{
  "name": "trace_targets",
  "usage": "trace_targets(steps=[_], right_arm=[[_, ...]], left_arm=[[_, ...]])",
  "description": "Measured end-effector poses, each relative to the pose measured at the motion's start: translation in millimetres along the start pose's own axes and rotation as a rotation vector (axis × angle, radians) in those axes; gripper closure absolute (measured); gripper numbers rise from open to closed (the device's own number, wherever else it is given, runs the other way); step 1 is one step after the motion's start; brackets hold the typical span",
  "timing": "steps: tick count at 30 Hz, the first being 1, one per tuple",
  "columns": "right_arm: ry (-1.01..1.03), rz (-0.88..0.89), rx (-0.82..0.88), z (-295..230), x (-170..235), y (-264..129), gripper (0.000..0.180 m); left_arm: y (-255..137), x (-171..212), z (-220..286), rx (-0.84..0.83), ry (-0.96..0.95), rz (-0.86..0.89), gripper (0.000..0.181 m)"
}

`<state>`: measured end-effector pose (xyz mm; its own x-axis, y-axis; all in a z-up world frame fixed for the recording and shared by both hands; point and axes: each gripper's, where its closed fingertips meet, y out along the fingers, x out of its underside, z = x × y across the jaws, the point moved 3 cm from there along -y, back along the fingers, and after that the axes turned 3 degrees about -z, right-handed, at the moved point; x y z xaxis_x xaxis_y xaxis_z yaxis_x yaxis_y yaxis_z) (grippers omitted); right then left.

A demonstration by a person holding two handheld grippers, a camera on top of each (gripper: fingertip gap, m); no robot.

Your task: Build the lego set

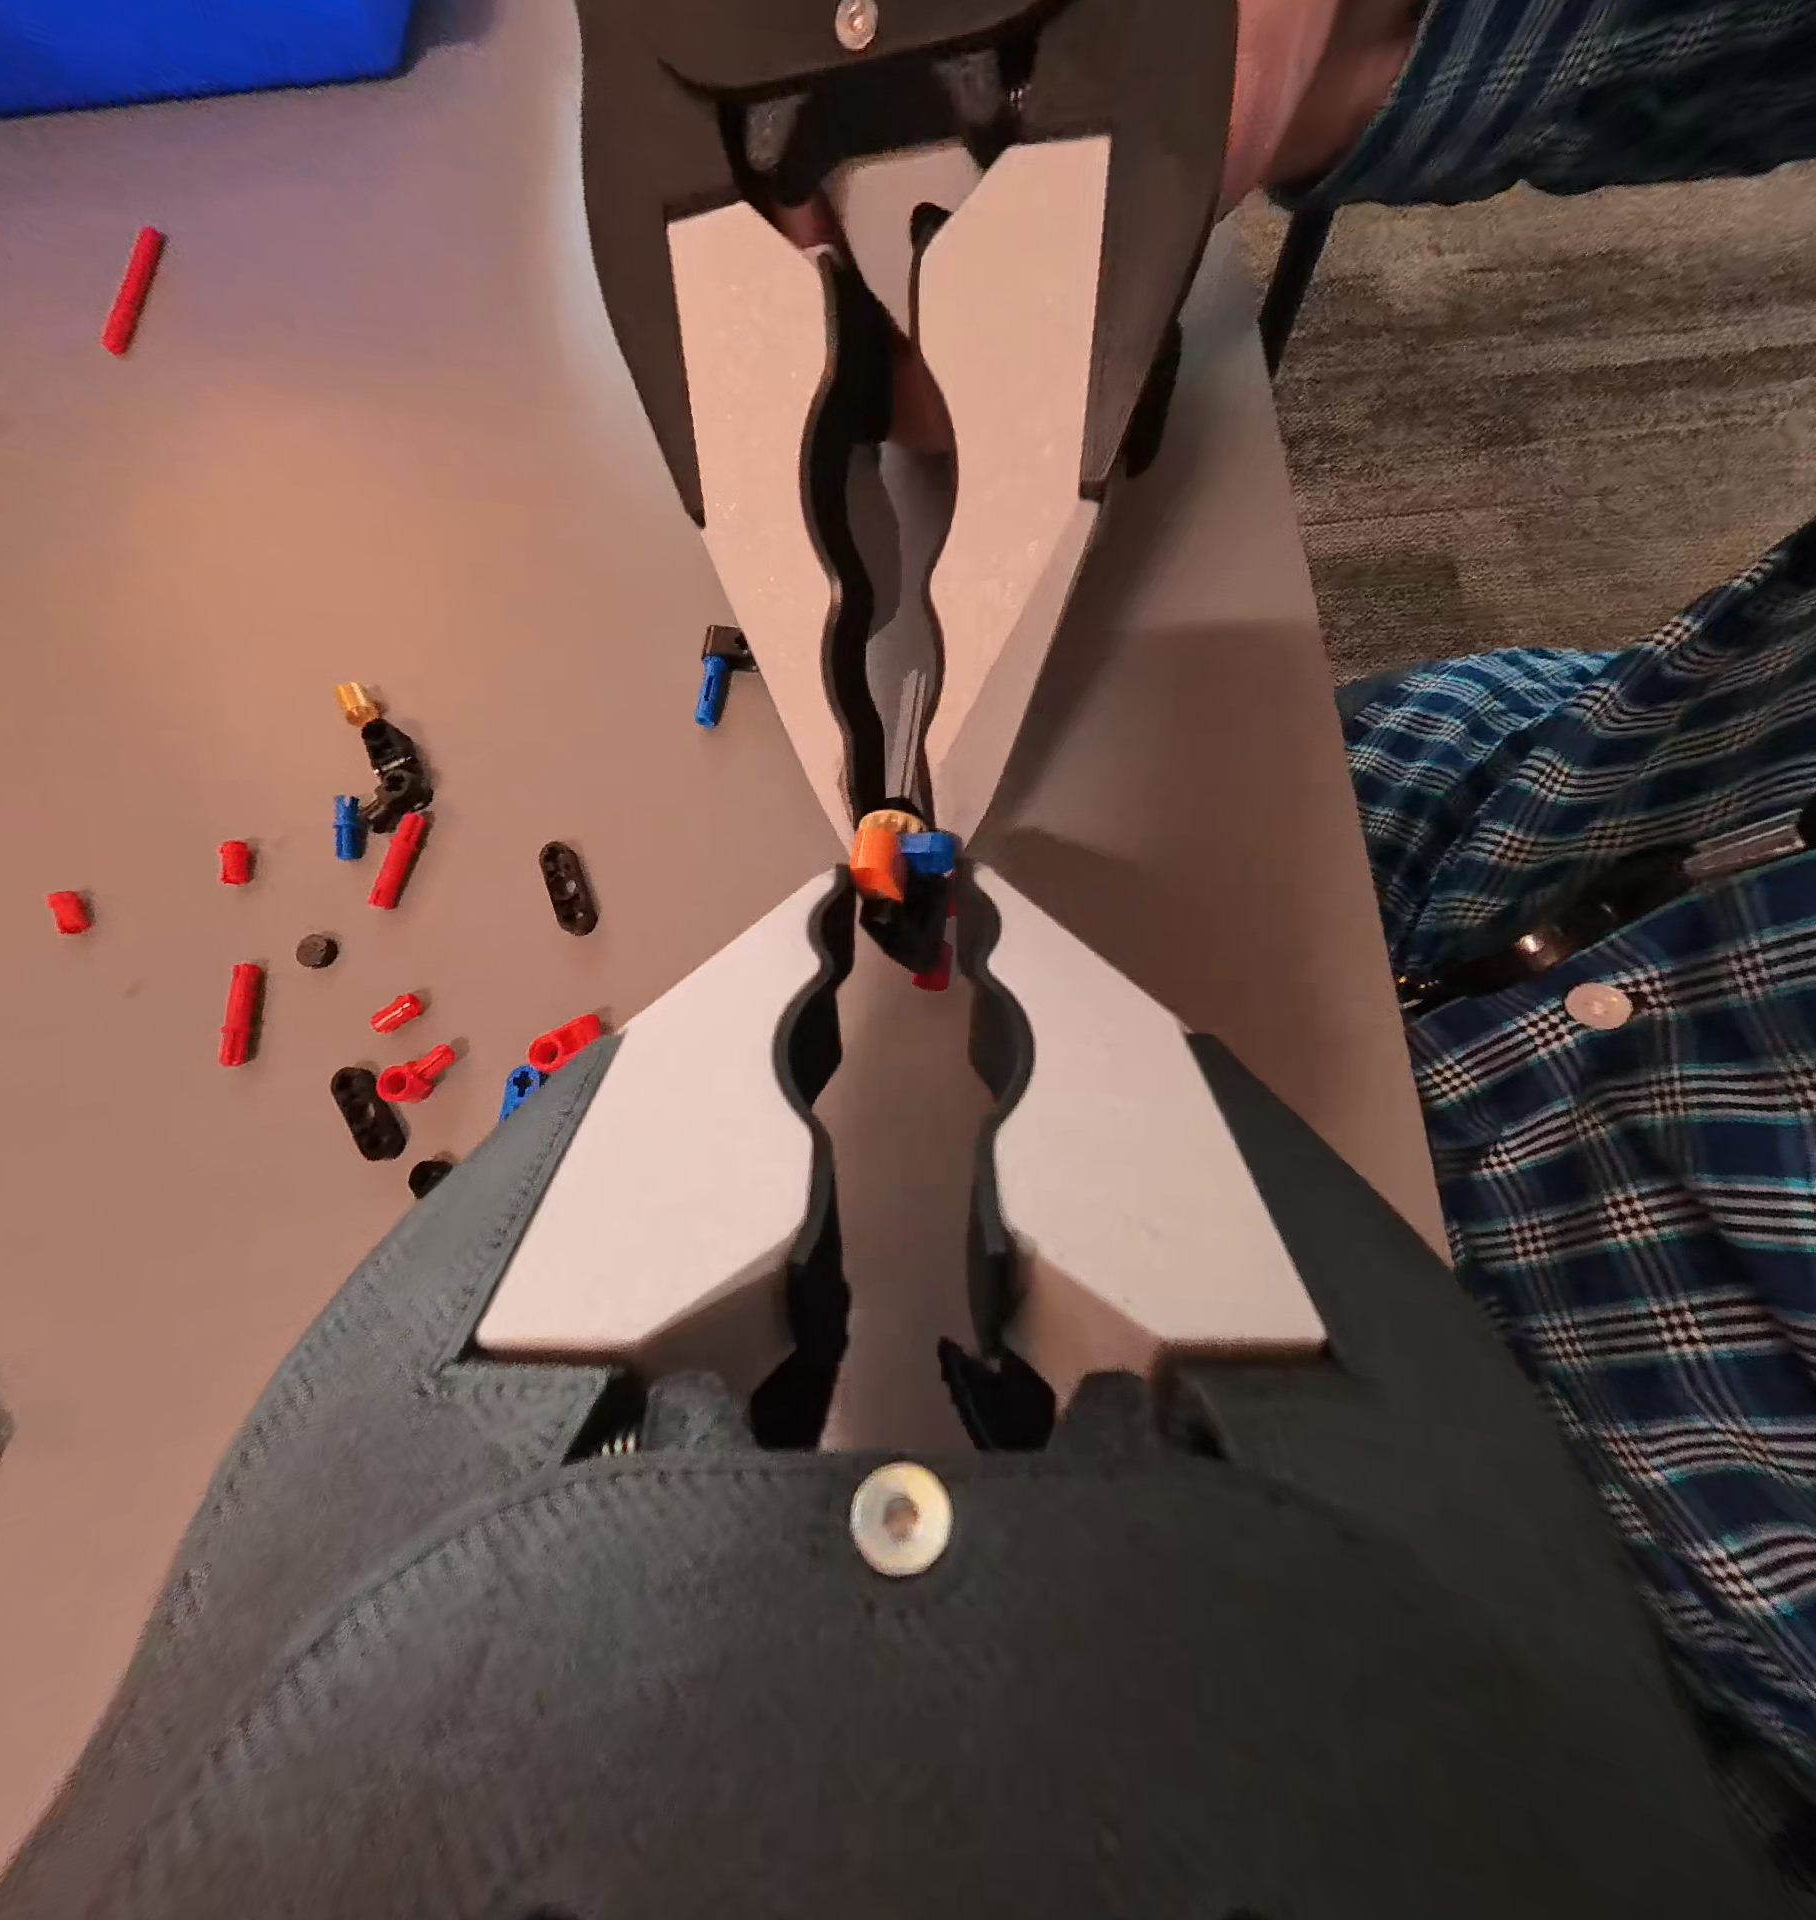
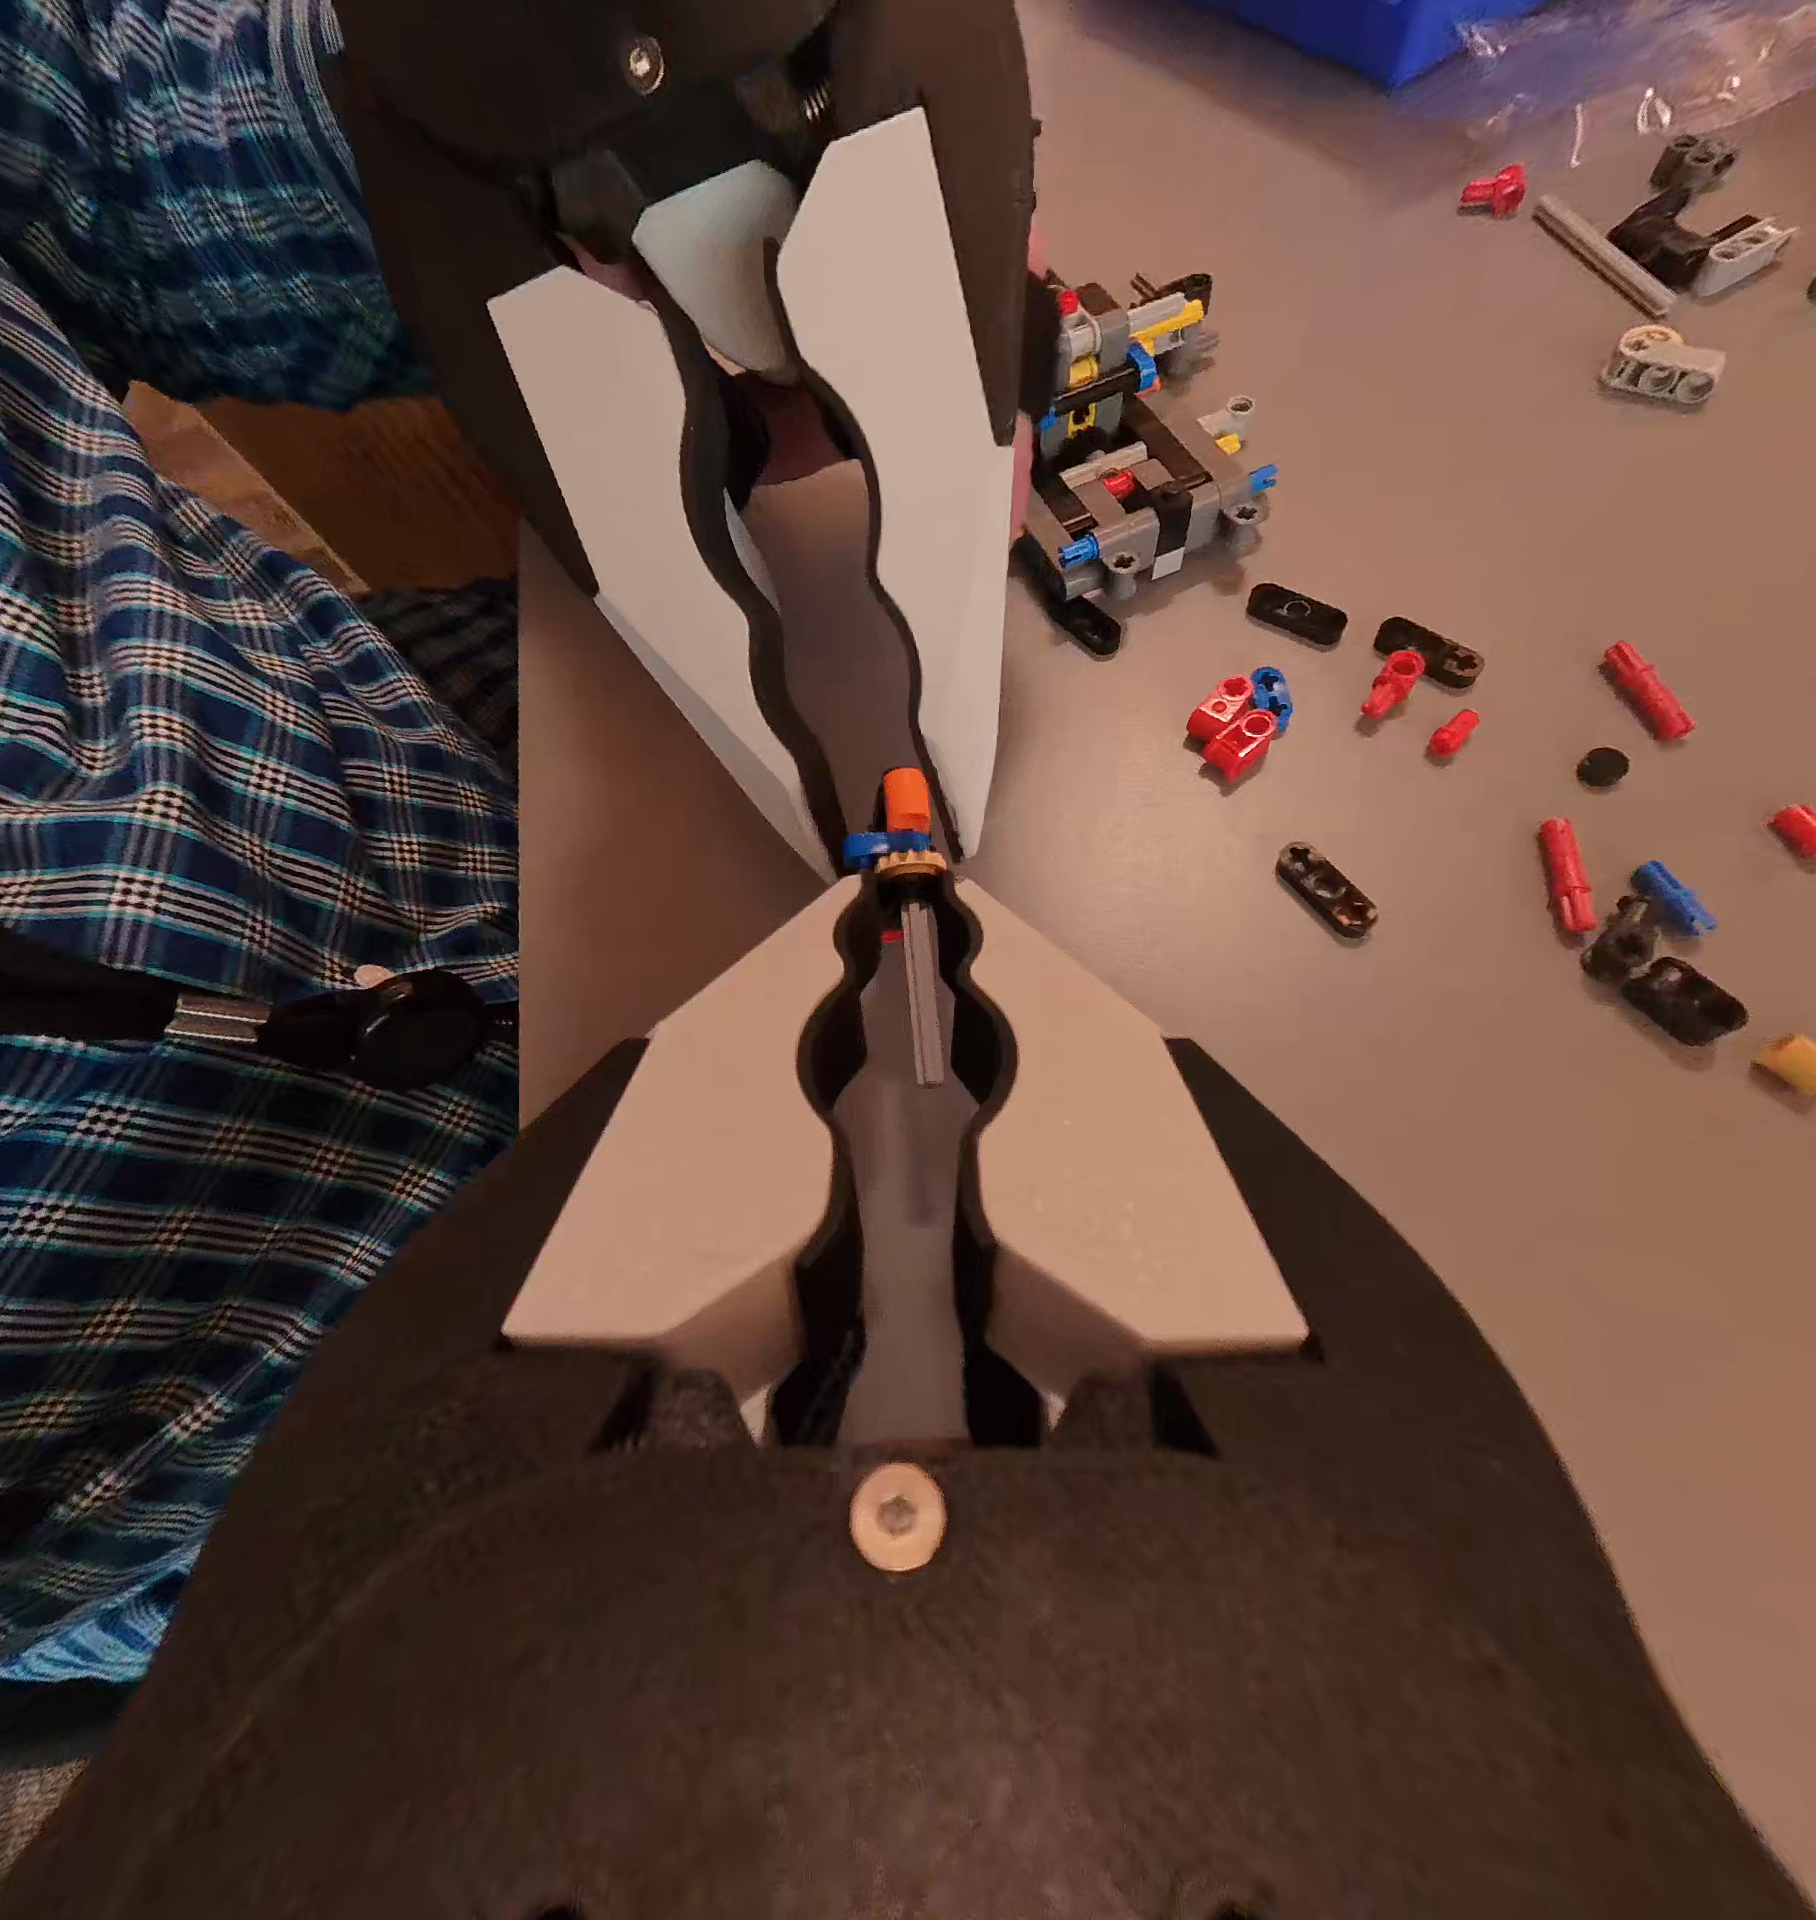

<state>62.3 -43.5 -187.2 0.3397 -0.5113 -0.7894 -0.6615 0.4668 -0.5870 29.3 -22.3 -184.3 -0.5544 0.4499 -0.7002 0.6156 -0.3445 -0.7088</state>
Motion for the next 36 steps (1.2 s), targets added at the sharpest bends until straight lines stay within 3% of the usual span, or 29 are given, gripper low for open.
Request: trace_targets(steps=[6, 9, 13, 17, 20, 28, 30, 33, 36], right_arm=[[-0.033, 0.028, 0.036, 3.1, -3.3, -5.6, 0.17], [-0.12, 0.009, 0.122, 2.4, -3.5, -8.7, 0.159], [-0.195, -0.031, 0.193, 2.3, 0.4, -5.7, 0.166], [-0.157, -0.05, 0.176, 5.6, 7.1, -0.2, 0.174], [-0.128, 0.034, 0.141, 4.8, 0.3, -8.0, 0.176], [-0.089, 0.148, 0.092, 4.3, -8.5, -21.9, 0.176], [-0.122, 0.134, 0.156, 5.8, -9.0, -24.4, 0.171], [-0.192, 0.116, 0.246, 3.0, -14.8, -27.7, 0.151], [-0.266, 0.051, 0.306, 0.6, -12.3, -25.0, 0.151]], left_arm=[[-2.5, -3.3, -3.6, 0.045, -0.114, 0.029, 0.167], [-1.8, -0.8, -6.0, 0.078, -0.197, 0.03, 0.168], [0.9, 2.1, -5.1, 0.118, -0.231, 0.03, 0.168], [6.0, 5.7, -3.9, 0.103, -0.226, 0.016, 0.163], [0.6, 1.1, -4.6, 0.087, -0.243, 0.049, 0.157], [-2.4, -7.6, -7.4, 0.02, -0.193, 0.046, 0.171], [-1.6, -7.3, -8.0, 0.016, -0.203, 0.03, 0.171], [1.8, -6.2, -6.4, 0.02, -0.223, -0.009, 0.171], [2.4, -8.6, -6.3, 0.033, -0.24, -0.019, 0.171]])
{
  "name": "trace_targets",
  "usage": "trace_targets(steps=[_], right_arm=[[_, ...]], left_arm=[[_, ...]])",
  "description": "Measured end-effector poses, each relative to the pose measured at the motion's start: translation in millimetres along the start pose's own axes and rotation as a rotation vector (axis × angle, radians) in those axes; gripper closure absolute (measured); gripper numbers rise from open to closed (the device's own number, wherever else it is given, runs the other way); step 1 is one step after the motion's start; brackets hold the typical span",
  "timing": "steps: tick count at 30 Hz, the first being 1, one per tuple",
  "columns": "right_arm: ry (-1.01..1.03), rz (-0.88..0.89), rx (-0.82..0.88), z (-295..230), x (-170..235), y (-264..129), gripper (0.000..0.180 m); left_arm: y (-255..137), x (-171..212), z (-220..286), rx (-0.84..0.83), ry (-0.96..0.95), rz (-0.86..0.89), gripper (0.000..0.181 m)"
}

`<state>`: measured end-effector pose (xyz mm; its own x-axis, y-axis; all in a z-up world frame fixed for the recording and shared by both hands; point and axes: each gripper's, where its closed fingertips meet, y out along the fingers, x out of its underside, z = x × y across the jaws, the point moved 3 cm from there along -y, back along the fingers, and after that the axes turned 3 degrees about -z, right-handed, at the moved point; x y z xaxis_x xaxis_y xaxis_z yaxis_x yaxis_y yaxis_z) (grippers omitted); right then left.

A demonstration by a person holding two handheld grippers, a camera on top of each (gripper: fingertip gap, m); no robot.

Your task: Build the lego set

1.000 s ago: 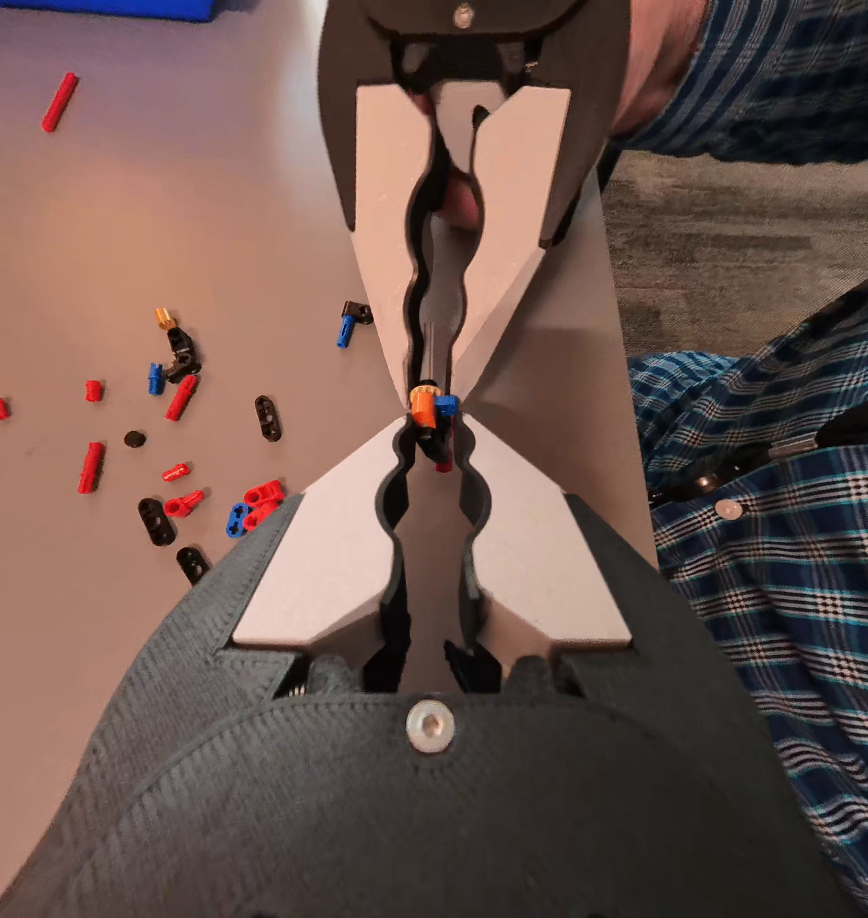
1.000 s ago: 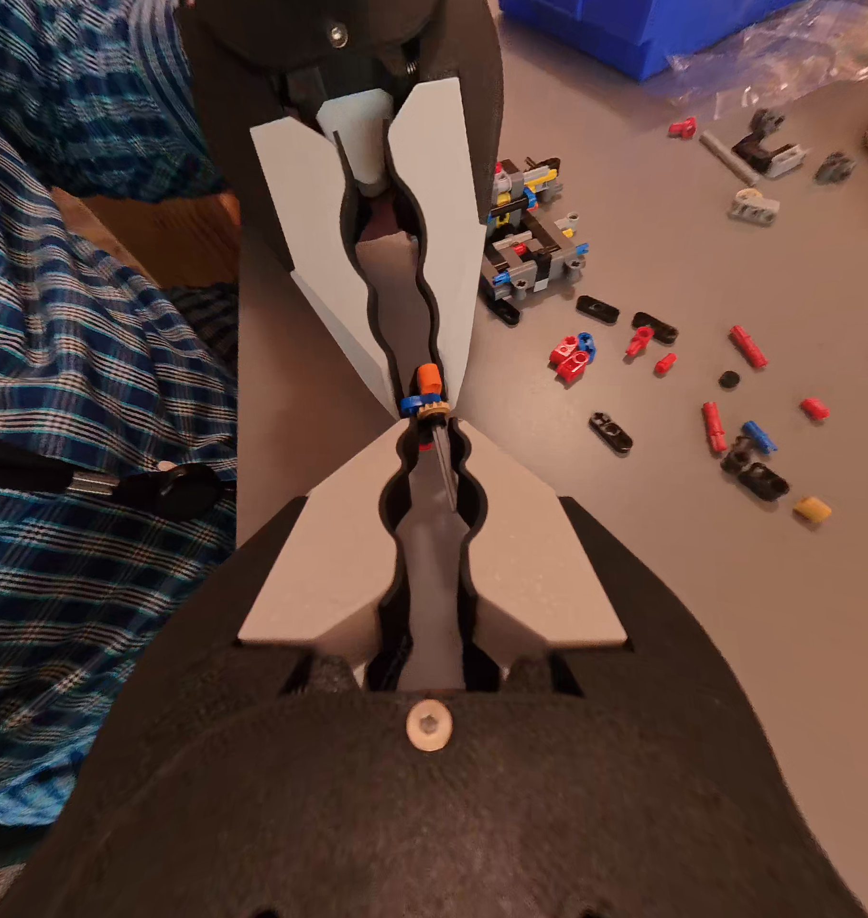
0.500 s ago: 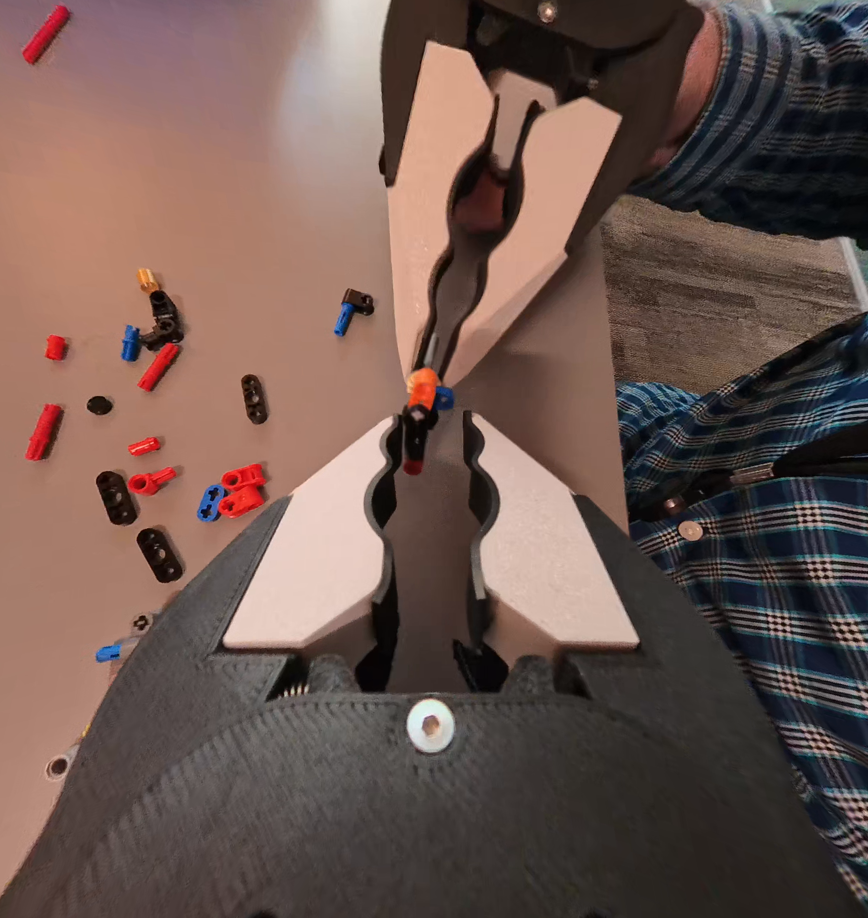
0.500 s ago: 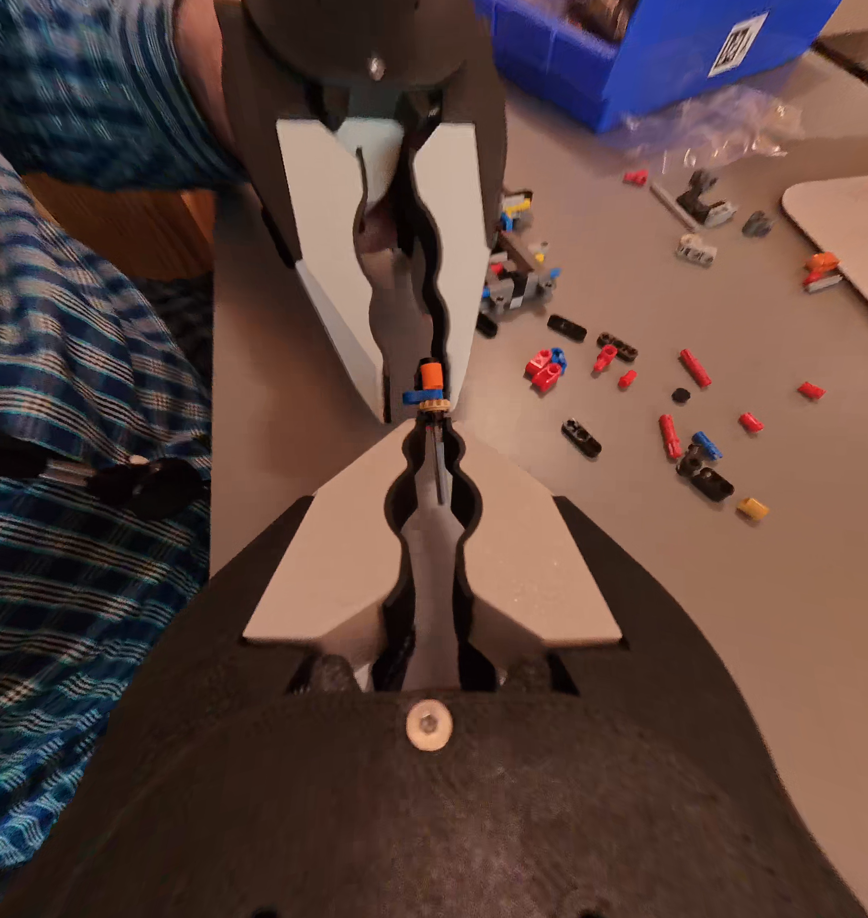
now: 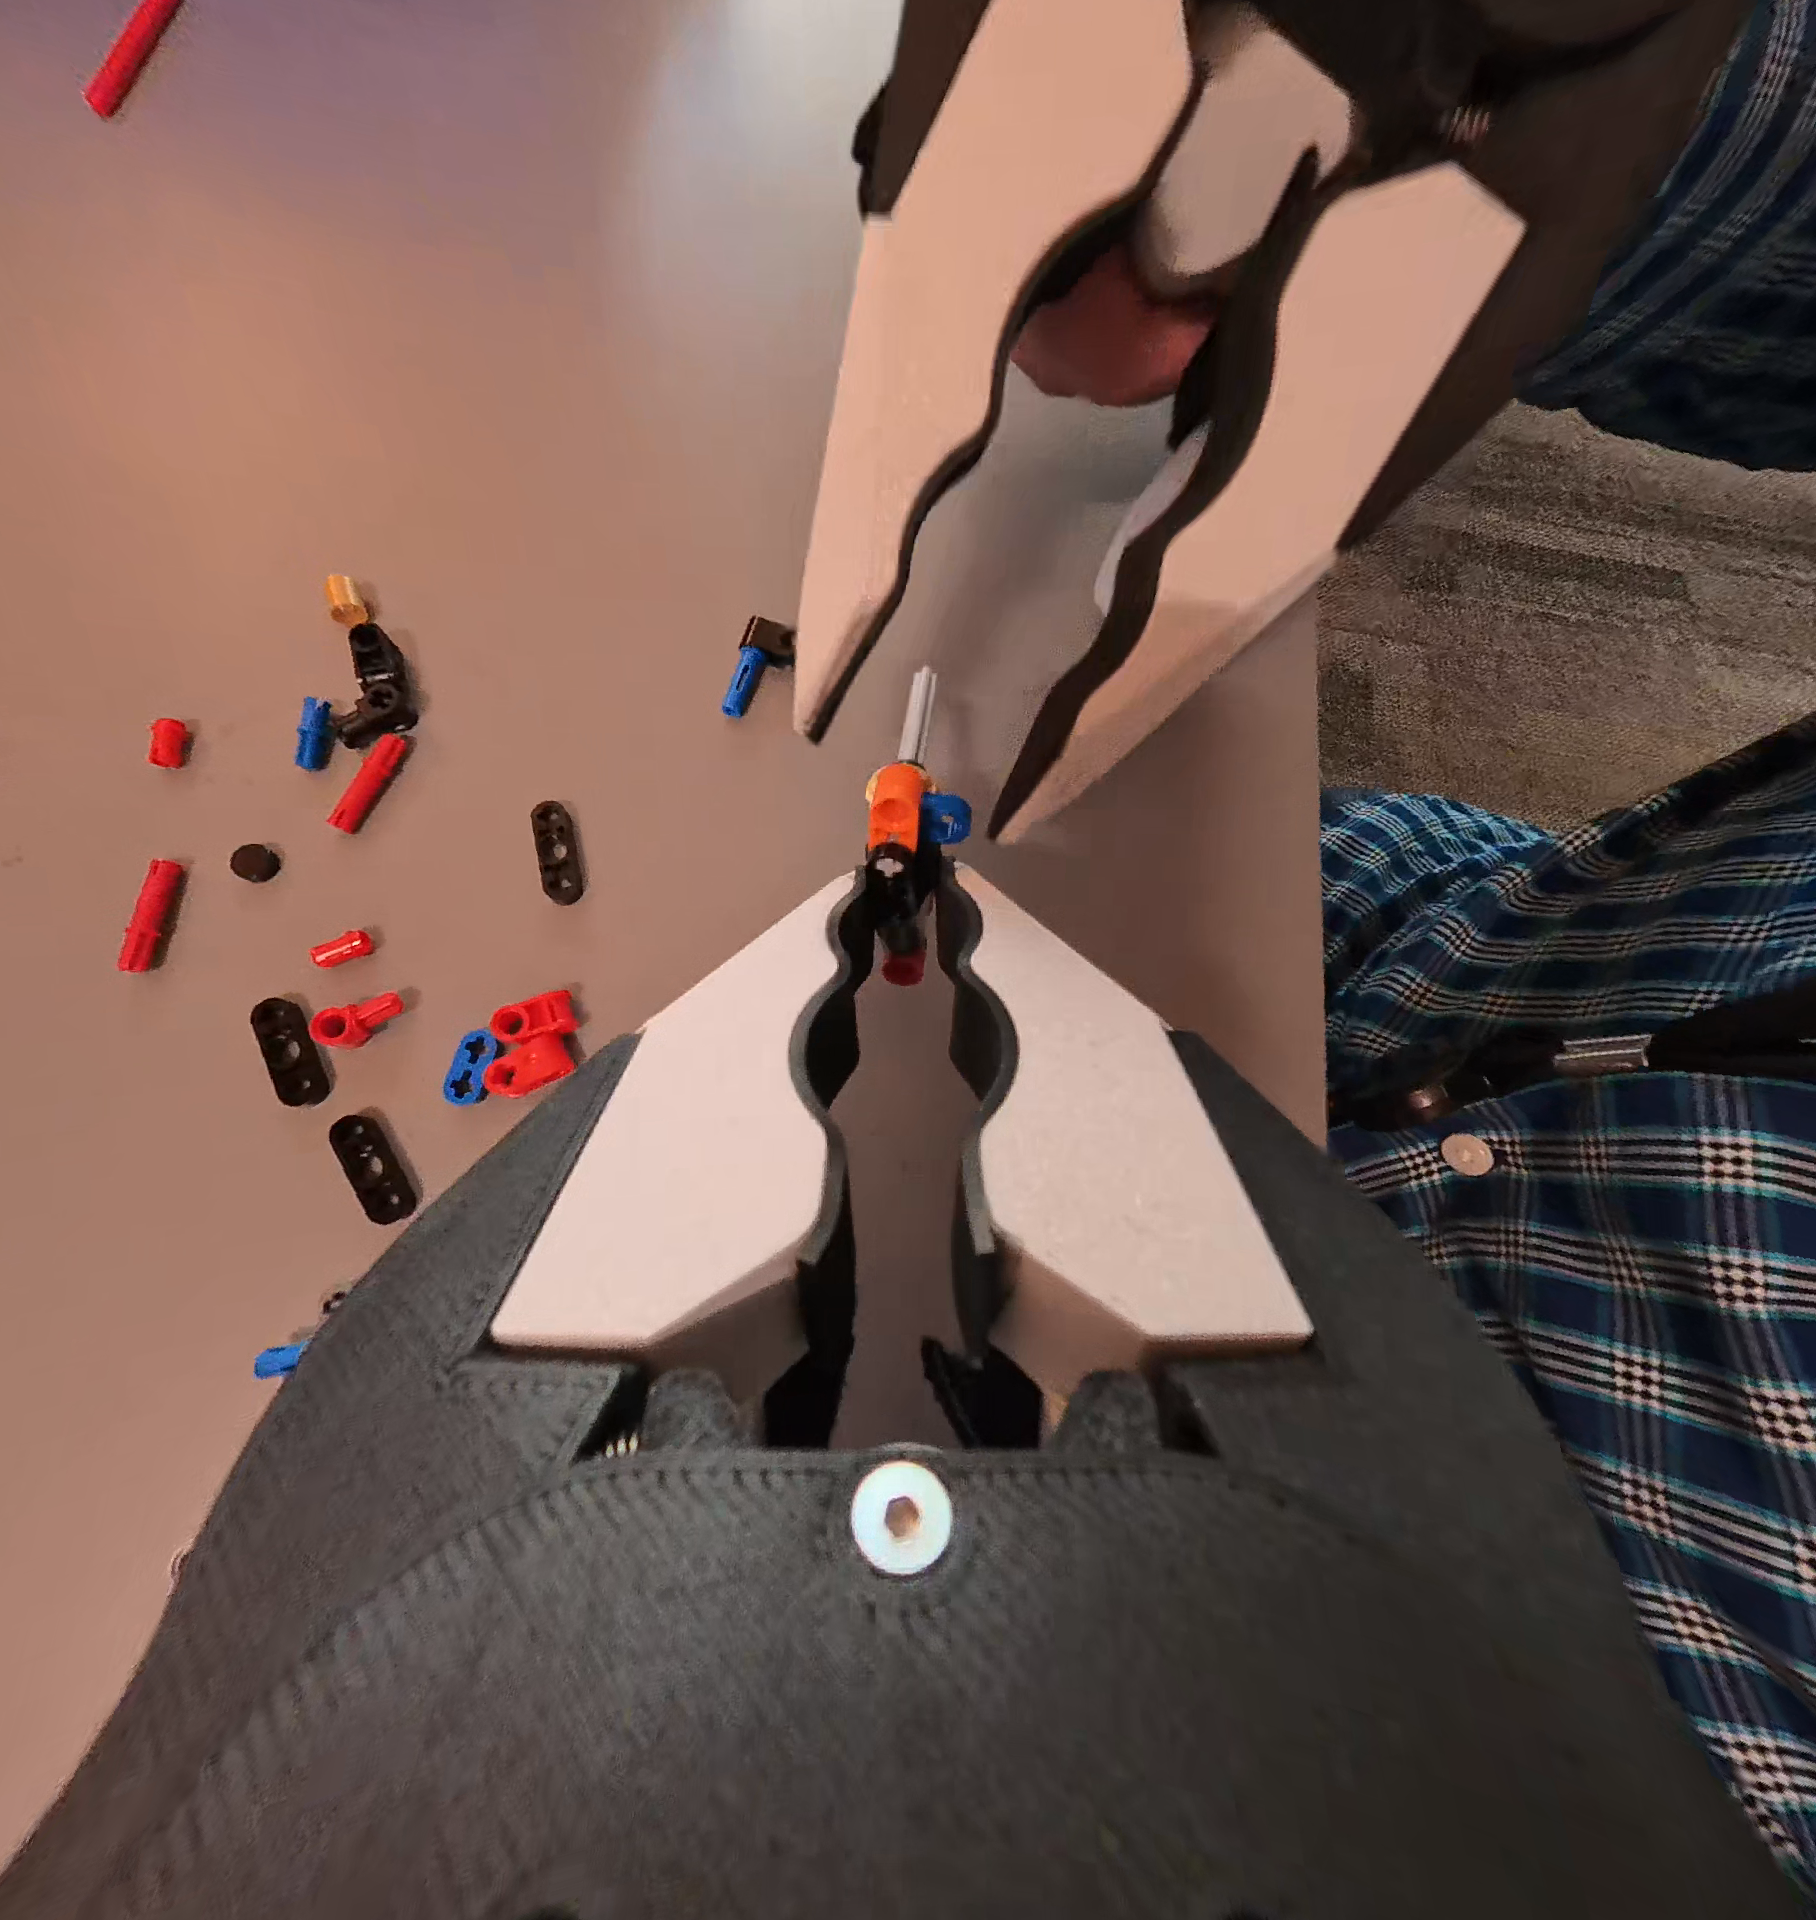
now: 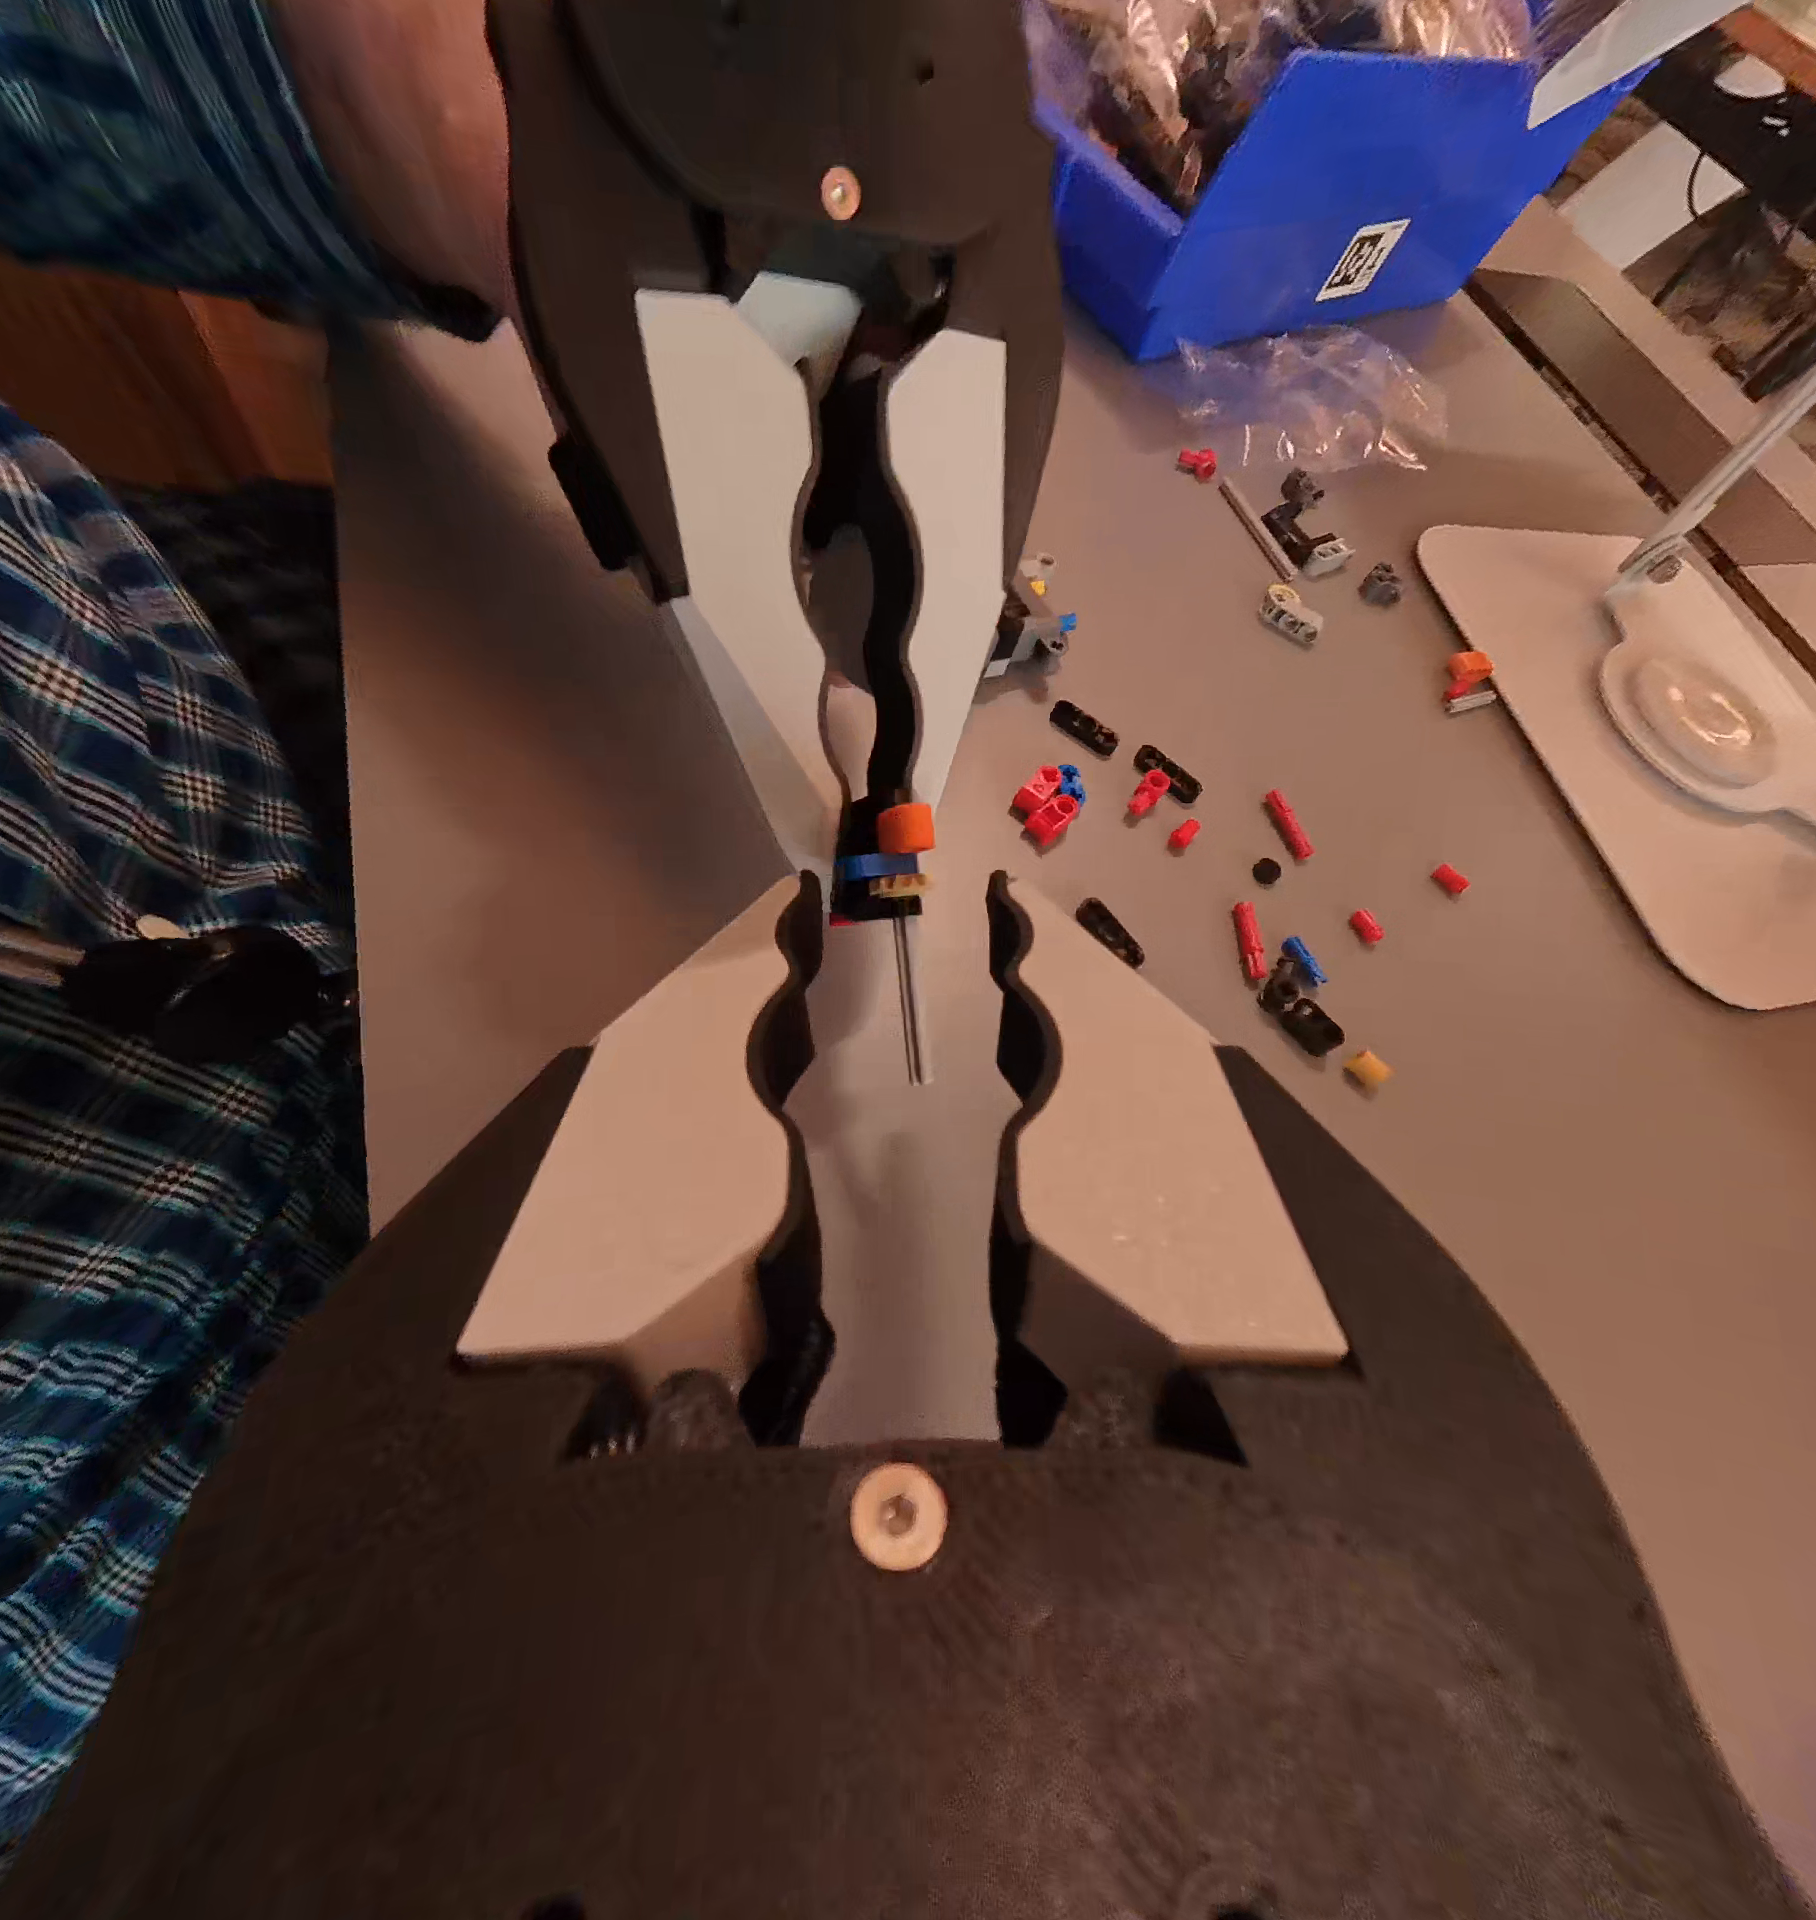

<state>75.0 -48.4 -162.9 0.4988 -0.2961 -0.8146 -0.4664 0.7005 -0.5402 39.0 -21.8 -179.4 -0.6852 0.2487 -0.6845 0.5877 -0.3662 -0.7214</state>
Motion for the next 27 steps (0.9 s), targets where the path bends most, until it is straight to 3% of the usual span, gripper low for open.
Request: trace_targets(steps=[5, 11, 24, 27], right_arm=[[-0.043, 0.004, 0.024, -4.4, -2.3, 0.6, 0.165], [-0.063, -0.001, 0.037, -3.0, -1.9, -1.4, 0.165], [0.207, 0.09, -0.275, -0.8, -1.5, -12.8, 0.168], [0.147, 0.082, -0.196, 1.9, -3.2, -11.9, 0.167]], left_arm=[[2.9, -2.6, 1.8, -0.006, 0.01, -0.028, 0.171], [2.5, -5.0, 0.9, -0.003, 0.012, -0.033, 0.172], [0.8, -11.8, 10.6, 0.007, 0.118, 0.006, 0.171], [-0.3, -13.2, 6.1, 0.014, 0.058, 0.015, 0.172]])
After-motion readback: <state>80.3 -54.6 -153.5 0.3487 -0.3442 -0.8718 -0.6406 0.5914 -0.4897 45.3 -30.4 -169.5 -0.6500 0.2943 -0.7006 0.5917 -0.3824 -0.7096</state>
